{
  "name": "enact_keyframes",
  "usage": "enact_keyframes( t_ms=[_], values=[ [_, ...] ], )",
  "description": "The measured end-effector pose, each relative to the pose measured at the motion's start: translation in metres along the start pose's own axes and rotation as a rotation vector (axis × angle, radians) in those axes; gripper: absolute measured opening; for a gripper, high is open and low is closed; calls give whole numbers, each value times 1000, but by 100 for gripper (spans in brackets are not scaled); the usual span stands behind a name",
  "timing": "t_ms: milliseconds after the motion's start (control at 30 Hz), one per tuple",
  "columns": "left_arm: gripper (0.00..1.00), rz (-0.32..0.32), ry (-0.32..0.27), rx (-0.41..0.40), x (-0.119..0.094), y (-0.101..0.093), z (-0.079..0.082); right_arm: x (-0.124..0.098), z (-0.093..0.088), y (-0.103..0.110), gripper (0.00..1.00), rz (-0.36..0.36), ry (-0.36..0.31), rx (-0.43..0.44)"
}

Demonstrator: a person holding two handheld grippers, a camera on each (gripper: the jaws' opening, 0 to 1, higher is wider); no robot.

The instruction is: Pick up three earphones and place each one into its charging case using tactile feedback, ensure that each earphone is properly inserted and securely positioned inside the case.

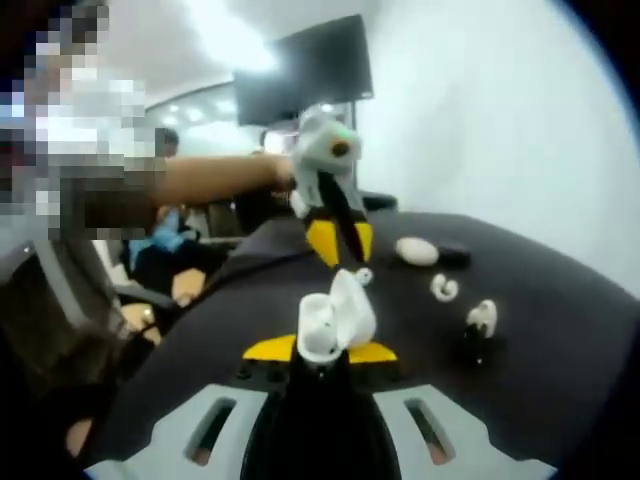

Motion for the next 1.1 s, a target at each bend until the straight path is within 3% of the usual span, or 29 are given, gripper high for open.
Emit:
enact_keyframes(
  t_ms=[267, 433, 733, 867, 1000, 1100],
  values=[
    [19, -76, 72, 42, 11, 10, 11, -1, 0, 2, 18, 3, 0, 2],
    [10, -88, 147, 18, 19, 18, 16, -2, -1, 1, 18, 2, -1, -4],
    [8, -114, 97, -5, 30, 5, 11, -3, -1, 1, 18, 9, -2, 0],
    [9, -130, 94, -95, 28, 2, 9, -3, -1, 2, 18, 6, -1, 1],
    [21, -160, 89, -112, 24, 0, 10, -3, -1, 2, 18, 3, 0, 0],
    [24, -106, 78, -65, 24, 4, 13, -3, -1, 1, 18, 4, 0, 1]
  ],
)
Point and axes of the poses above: the point that each gripper's makers call its tool centre point, and the gripper's own axes: x roughly forward along the fingers, y roughly to its left, z roughly out of its top, the point moved 9 cm from there along -x, roughly backward along the fingers, and after that the axes turned 10 degrees about -z, right-handed, at the moved point
